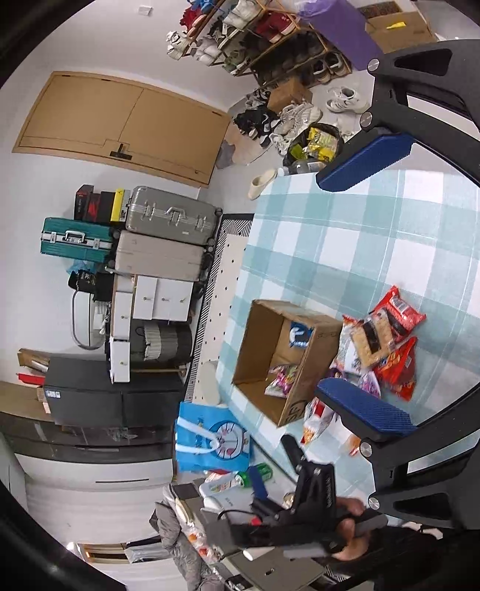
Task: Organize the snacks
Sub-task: 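Move both tools back toward the snack pile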
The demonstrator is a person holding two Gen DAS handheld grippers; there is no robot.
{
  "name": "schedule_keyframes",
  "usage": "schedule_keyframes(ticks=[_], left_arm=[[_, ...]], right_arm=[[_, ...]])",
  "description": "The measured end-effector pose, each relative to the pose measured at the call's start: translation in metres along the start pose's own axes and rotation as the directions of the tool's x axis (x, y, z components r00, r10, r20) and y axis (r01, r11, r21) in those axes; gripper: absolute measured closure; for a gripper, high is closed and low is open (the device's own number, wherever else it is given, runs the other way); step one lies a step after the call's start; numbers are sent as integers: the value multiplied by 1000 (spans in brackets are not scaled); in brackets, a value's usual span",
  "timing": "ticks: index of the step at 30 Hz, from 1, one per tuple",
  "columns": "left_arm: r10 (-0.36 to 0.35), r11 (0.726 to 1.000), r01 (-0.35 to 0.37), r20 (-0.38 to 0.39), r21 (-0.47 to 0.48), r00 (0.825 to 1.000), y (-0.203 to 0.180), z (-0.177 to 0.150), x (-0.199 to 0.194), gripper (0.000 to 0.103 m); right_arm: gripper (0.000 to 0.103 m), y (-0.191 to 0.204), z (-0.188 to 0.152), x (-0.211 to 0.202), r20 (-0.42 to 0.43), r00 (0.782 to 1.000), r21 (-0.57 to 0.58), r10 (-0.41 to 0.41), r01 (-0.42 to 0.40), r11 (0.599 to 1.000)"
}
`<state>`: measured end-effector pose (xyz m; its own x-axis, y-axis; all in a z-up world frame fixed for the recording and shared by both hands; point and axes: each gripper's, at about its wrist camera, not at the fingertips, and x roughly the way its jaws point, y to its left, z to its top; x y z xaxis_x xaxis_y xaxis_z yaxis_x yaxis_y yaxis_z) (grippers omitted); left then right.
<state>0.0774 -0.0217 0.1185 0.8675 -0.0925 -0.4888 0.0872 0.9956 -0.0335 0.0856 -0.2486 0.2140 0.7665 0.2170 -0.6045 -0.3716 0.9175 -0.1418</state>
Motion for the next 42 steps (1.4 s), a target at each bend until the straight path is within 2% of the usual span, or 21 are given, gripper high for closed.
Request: schedule_keyframes(ticks=[4,8,17,23,28,35,37,39,42], left_arm=[[11,1000,-11,-2,-1,1000,2,-1,-13,1],[27,1000,-27,-23,1,999,7,-7,-23,1],[68,997,-71,-80,-37,994,26,-31,-35,1],[66,993,-79,-145,-87,987,35,-55,-22,1],[44,993,-65,-197,-99,979,34,-75,-5,1],[1,997,-19,-245,-72,970,19,-101,11,1],[-2,998,-12,-257,-55,966,11,-107,12,1],[-10,999,-4,-269,-49,963,7,-112,15,1],[-28,999,15,-283,-48,959,4,-118,19,1]], right_arm=[[0,12,6,-15,32,999,-5,24,-23,1000],[0,27,2,-6,30,998,-3,63,-63,998],[0,39,-26,50,-35,992,8,121,-121,993],[0,53,-64,95,-102,985,-17,137,-139,990],[0,63,-100,131,-160,974,6,162,-163,987],[2,76,-136,160,-215,943,49,256,-251,967],[7,79,-142,167,-222,934,65,279,-271,960],[19,84,-145,173,-237,923,71,304,-295,953],[20,94,-149,182,-262,910,56,322,-319,946]])
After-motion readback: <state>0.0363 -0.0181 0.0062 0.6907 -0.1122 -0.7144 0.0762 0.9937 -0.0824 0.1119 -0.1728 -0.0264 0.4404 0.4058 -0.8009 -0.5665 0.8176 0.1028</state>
